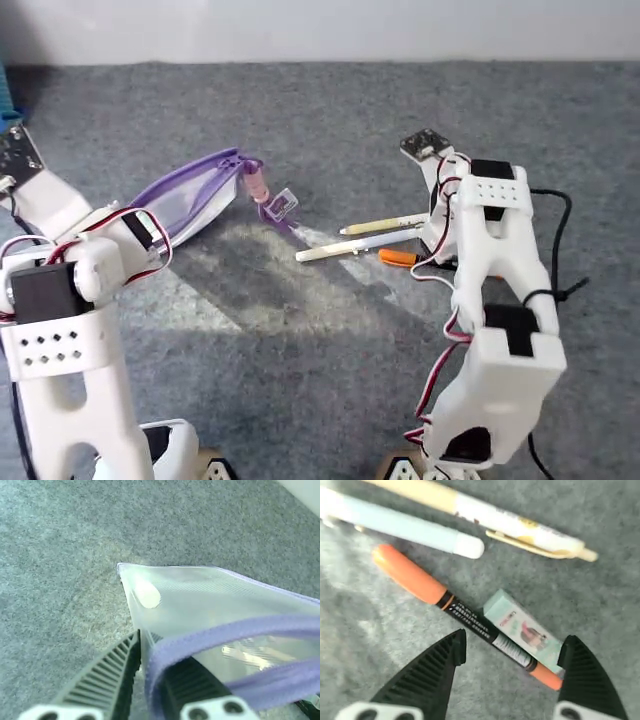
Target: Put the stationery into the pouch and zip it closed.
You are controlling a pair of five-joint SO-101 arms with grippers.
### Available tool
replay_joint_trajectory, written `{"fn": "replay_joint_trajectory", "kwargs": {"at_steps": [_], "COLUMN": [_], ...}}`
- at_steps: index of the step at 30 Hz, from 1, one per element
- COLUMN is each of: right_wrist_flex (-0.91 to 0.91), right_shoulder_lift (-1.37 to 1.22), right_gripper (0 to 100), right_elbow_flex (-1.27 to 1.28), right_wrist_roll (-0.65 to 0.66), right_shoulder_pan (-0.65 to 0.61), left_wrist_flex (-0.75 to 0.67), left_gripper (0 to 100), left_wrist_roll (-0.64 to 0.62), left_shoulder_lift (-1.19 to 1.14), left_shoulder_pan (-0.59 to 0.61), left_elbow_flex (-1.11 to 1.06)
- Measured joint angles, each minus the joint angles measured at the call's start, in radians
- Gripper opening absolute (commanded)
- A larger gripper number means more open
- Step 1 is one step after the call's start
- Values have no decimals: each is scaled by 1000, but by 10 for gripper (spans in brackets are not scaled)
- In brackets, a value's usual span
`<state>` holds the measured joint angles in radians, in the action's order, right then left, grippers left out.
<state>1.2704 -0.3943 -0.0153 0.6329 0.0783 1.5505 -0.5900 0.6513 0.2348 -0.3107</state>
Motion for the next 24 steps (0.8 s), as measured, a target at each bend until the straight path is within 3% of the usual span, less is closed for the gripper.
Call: {"fn": "replay_joint_trajectory", "kwargs": {"at_steps": [6,13,24], "right_wrist_flex": [-2,-12,14], "right_shoulder_lift": [-89,-124,-80], "right_gripper": [265,3,8], "right_elbow_flex": [-48,-77,-60], "right_wrist_roll": [15,26,63], "right_shoulder_pan": [0,-8,-8], "left_wrist_flex": [0,0,0], "left_gripper": [13,13,13], "left_wrist_roll": [0,-2,-2], "left_shoulder_lift": [0,0,0], "left_shoulder_pan": [0,0,0], "left_elbow_flex": [0,0,0]}}
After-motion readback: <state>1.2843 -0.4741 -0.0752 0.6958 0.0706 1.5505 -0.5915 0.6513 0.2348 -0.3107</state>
